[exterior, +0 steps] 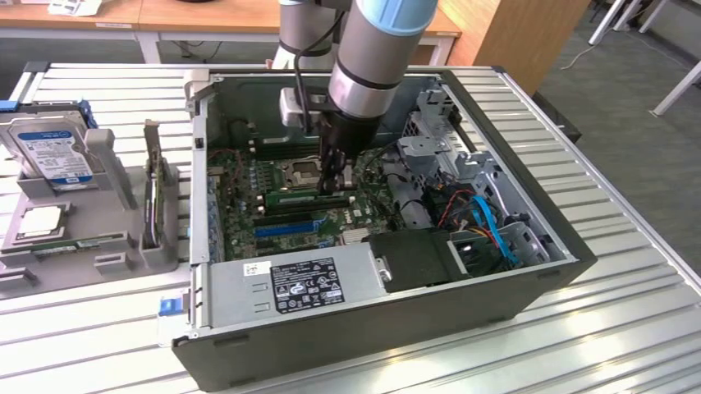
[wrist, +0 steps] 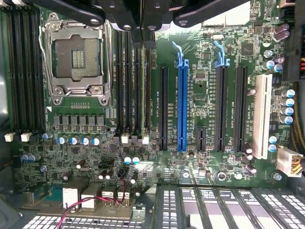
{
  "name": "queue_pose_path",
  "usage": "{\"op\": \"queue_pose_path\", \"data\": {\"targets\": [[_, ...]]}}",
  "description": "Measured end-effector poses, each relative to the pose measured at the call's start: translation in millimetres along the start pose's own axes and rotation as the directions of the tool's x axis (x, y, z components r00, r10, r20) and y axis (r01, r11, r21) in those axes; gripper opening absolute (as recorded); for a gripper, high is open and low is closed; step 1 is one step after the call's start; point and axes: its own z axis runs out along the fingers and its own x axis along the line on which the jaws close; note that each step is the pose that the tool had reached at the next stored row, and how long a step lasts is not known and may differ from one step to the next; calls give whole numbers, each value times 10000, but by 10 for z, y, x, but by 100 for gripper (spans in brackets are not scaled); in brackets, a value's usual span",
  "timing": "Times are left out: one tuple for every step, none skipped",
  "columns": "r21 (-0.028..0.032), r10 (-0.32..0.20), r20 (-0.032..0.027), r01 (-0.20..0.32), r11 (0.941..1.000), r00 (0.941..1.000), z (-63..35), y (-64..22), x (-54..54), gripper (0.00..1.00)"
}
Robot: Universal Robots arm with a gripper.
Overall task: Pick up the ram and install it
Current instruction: 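Insert the ram into the slot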
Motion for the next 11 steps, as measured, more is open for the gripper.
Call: {"op": "queue_pose_path", "data": {"targets": [[0, 5, 0, -5, 10000, 10000, 2, 0, 1, 12], [0, 6, -2, -6, 10000, 10000, 2, 0, 1, 12], [0, 7, -2, -7, 10000, 10000, 2, 0, 1, 12], [0, 7, -1, -7, 10000, 10000, 2, 0, 0, 12], [0, 7, 0, -7, 10000, 10000, 2, 0, 0, 12], [1, 9, 1, -9, 10000, 10000, 4, 2, 0, 12], [1, 8, 2, -8, 10000, 10000, 6, 3, -1, 12], [1, 7, 2, -7, 10000, 10000, 6, 3, -2, 12], [1, 6, 2, -6, 10000, 10000, 6, 3, -1, 12], [1, 7, 1, -7, 10000, 10000, 6, 3, -1, 12], [1, 7, 0, -7, 10000, 10000, 5, 3, -1, 12]]}}
